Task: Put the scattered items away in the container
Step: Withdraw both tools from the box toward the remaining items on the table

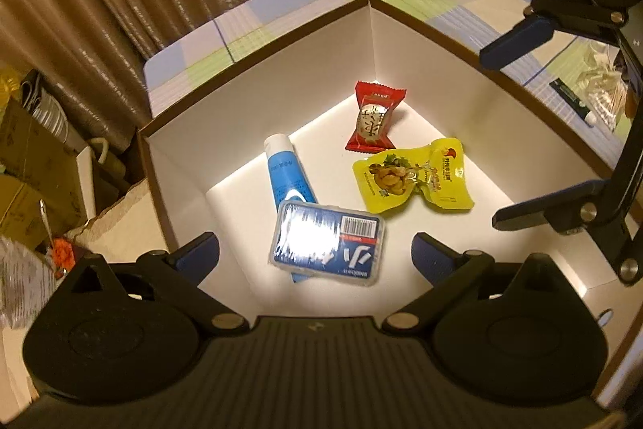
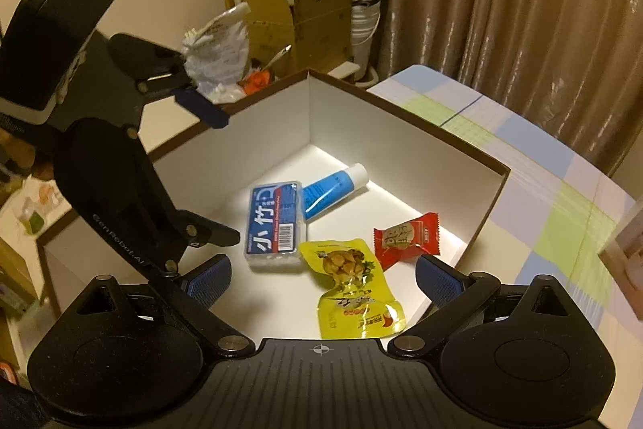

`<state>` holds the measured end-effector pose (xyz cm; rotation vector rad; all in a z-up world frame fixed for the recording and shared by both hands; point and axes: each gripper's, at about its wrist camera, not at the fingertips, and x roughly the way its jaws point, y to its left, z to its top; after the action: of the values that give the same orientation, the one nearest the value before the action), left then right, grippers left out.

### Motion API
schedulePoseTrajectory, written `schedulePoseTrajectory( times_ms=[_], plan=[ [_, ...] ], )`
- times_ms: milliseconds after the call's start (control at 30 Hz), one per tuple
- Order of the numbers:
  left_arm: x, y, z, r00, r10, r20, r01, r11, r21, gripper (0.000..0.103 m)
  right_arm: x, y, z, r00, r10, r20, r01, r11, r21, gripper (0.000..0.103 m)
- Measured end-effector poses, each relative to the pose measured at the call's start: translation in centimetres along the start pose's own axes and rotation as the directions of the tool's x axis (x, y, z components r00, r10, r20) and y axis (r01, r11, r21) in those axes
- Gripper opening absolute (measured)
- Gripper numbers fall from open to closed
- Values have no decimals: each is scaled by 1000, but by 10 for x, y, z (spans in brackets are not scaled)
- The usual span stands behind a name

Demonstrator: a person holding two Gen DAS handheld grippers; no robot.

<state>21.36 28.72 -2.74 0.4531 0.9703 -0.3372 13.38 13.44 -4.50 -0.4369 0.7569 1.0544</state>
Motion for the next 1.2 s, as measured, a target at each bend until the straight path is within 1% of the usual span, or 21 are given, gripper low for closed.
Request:
schedulePoseTrajectory(
  times_ms=[200,400,667,867,1200],
  plan=[
    [-27,-7,-9,999,31,12,-30,997,-66,101,-23,10,-6,999,11,38,-11,1000,18,103],
    [-58,-21,-22,997,72,27,-67,987,-143,102,-51,24,-18,997,33,66,-33,999,1,103],
    [-100,-51,-44,993,114,37,-102,965,-241,102,-87,45,-41,991,94,93,-91,995,-43,103],
    [-126,-74,-56,988,145,46,-124,944,-307,102,-108,52,-60,986,134,101,-127,989,-70,103],
    [-149,-110,-64,981,192,31,-165,909,-382,102,-133,49,-86,978,182,100,-174,981,-85,103]
  ],
)
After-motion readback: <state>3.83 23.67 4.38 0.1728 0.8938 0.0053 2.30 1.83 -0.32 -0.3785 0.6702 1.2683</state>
